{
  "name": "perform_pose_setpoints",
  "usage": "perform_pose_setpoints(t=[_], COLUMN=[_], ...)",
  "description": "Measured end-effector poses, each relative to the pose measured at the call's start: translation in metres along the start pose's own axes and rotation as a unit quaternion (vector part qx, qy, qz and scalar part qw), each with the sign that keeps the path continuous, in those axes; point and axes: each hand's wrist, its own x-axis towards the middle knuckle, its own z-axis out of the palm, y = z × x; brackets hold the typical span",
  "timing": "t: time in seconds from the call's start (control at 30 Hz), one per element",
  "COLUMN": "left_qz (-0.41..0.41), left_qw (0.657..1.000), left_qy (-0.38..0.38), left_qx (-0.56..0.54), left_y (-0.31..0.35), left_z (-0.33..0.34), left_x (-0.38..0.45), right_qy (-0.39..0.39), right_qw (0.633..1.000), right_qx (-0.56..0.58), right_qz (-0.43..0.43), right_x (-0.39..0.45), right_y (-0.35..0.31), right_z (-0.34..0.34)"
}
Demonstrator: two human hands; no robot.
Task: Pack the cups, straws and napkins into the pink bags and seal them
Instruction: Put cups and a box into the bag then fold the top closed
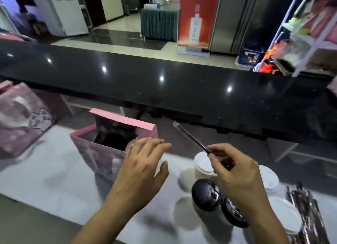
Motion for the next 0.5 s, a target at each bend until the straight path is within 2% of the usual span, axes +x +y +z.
perform_pose_setpoints(t=[0.13,0.3,0.37,0.5], left_qz=[-0.039,-0.148,-0.199,-0.259], left_qw=[0.998,0.984,0.978,0.963], left_qy=[0.034,0.089,0.058,-0.066], left_qx=[0.023,0.035,0.031,-0.021], left_y=[-0.071,-0.159,-0.186,-0.212], left_z=[-0.026,-0.043,-0.044,-0.046], left_x=[0.003,0.005,0.003,-0.001], right_qy=[-0.024,-0.095,-0.153,-0.274], right_qw=[0.998,0.982,0.967,0.913], right_qx=[-0.014,-0.127,-0.18,-0.294], right_qz=[-0.052,-0.099,-0.094,-0.065], right_x=[0.019,0.036,0.044,0.066], right_y=[-0.042,-0.087,-0.108,-0.135], right_z=[0.061,0.127,0.151,0.203])
